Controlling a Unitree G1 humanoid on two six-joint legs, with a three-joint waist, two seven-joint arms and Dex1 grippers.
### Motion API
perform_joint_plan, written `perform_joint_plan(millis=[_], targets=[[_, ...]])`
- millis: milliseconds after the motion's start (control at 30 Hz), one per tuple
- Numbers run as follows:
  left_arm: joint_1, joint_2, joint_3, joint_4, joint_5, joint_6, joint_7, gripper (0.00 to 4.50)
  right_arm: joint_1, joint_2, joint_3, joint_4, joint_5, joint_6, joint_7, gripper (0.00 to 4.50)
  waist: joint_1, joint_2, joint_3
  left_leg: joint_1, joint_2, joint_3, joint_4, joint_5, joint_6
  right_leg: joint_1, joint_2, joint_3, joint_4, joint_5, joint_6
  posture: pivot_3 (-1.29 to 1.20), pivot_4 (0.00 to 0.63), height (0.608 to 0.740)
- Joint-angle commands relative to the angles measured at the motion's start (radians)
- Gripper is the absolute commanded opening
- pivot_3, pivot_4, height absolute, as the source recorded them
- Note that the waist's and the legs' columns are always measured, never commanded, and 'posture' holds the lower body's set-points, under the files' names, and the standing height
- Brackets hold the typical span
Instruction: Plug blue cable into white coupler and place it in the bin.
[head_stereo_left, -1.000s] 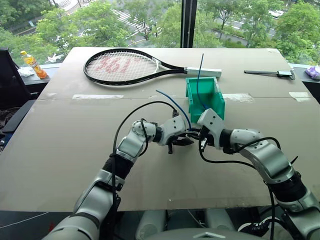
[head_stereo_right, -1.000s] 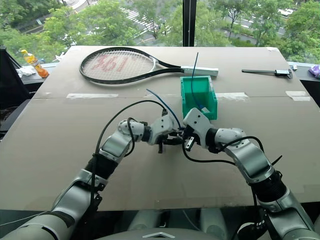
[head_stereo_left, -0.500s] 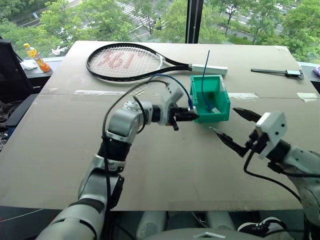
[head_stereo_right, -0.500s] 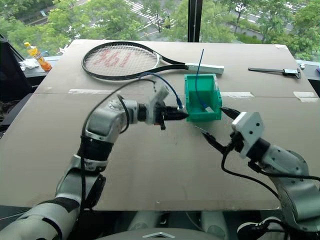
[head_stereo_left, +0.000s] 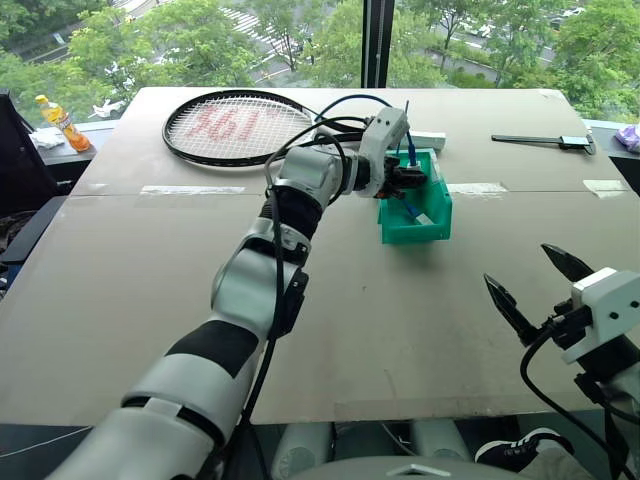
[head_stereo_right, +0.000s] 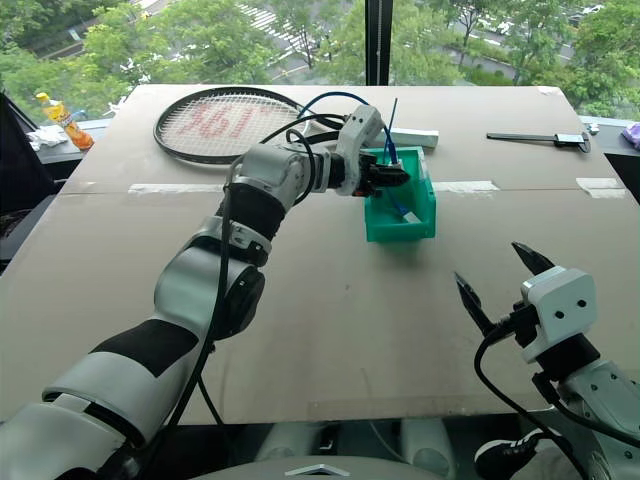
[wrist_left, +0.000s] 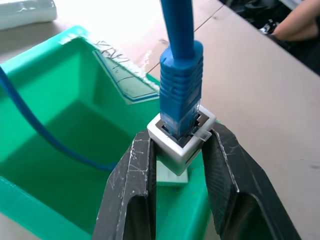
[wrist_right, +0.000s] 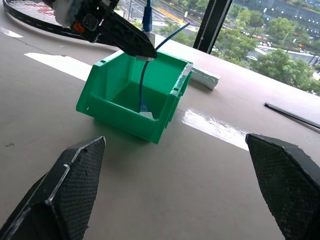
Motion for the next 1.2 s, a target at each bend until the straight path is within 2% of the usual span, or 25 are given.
perform_joint_plan(millis=[33, 200, 233, 267, 400, 500, 633, 800, 1000, 1200], targets=[[-0.072, -0.006, 0.022, 0.071, 0.023, -0.036, 0.002, 2.05, 0.01, 0.006, -0.006, -0.042, -0.004, -0.028, -0.016, 4.5, 0.0, 0.0, 0.0, 0.0, 0.0, 0.0, 0.0, 0.0, 0.0, 0.0, 0.0, 0.0, 0.0, 0.0, 0.0, 0.0, 0.15, 0.74], [-0.107, 0.022, 0.038, 0.056, 0.027, 0.035, -0.011, 4.29, -0.012, 0.006, 0.006, -0.019, -0.004, -0.032, -0.023, 4.5, 0.0, 0.0, 0.001, -0.001, 0.0, 0.0, 0.0, 0.0, 0.0, 0.0, 0.0, 0.0, 0.0, 0.0, 0.0, 0.0, 0.15, 0.74], [-0.107, 0.034, 0.04, 0.03, 0.018, 0.066, -0.031, 4.41, -0.018, 0.004, 0.01, -0.013, -0.005, -0.033, -0.023, 4.5, -0.001, 0.0, 0.001, -0.001, 0.0, 0.0, 0.0, 0.0, 0.0, -0.001, 0.0, 0.0, 0.0, 0.0, 0.0, 0.0, 0.15, 0.74], [-0.107, 0.041, 0.042, 0.013, 0.012, 0.086, -0.043, 4.41, -0.022, 0.002, 0.012, -0.007, -0.004, -0.035, -0.022, 4.5, -0.002, 0.0, 0.001, -0.001, 0.0, 0.0, 0.0, 0.0, 0.0, -0.001, 0.0, 0.0, 0.0, 0.0, 0.0, 0.0, 0.15, 0.74], [0.035, 0.143, 0.07, -0.386, -0.099, 0.231, -0.152, 4.41, -0.074, -0.018, 0.029, 0.039, 0.002, -0.037, -0.005, 4.5, -0.012, 0.001, 0.002, -0.001, 0.001, 0.001, 0.0, 0.0, 0.0, -0.002, 0.0, 0.001, 0.001, 0.0, 0.0, 0.0, 0.15, 0.74], [0.252, 0.171, 0.093, -0.697, -0.113, 0.103, -0.116, 4.41, -0.104, -0.037, 0.03, 0.083, 0.01, -0.042, 0.018, 4.5, -0.018, 0.003, 0.001, 0.0, 0.002, 0.001, -0.001, 0.001, -0.001, -0.002, -0.001, 0.003, 0.001, 0.002, -0.004, 0.0, 0.15, 0.74], [0.523, 0.255, 0.118, -0.965, -0.157, -0.023, -0.191, 4.41, -0.156, -0.068, 0.019, 0.165, 0.03, -0.058, 0.059, 4.5, -0.022, 0.004, 0.001, 0.002, 0.002, 0.004, -0.002, 0.003, -0.005, -0.002, -0.002, 0.006, 0.001, 0.003, -0.005, 0.0, 0.15, 0.74], [0.825, 0.375, 0.229, -1.148, -0.263, -0.041, -0.244, 4.41, -0.159, -0.111, 0.001, 0.289, 0.026, -0.122, 0.127, 4.5, -0.014, 0.004, 0.001, 0.002, 0.002, 0.004, -0.002, 0.001, -0.002, -0.002, -0.002, 0.005, 0.001, 0.003, -0.005, 0.0, 0.15, 0.74], [1.196, 0.527, 0.341, -1.27, -0.257, -0.163, -0.299, 4.41, -0.056, -0.154, -0.064, 0.383, 0.045, -0.206, 0.244, 4.5, -0.002, 0.005, 0.001, 0.004, 0.002, 0.005, -0.002, 0.0, 0.0, -0.001, -0.003, 0.006, 0.001, 0.0, -0.009, 0.0, 0.15, 0.74], [1.446, 0.57, 0.438, -1.292, -0.29, -0.226, -0.298, 4.41, 0.011, -0.184, -0.133, 0.426, 0.089, -0.229, 0.318, 4.5, 0.006, 0.005, 0.001, 0.006, 0.003, 0.005, -0.001, 0.0, 0.0, 0.002, -0.008, 0.005, 0.001, 0.0, -0.008, 0.0, 0.15, 0.74]])
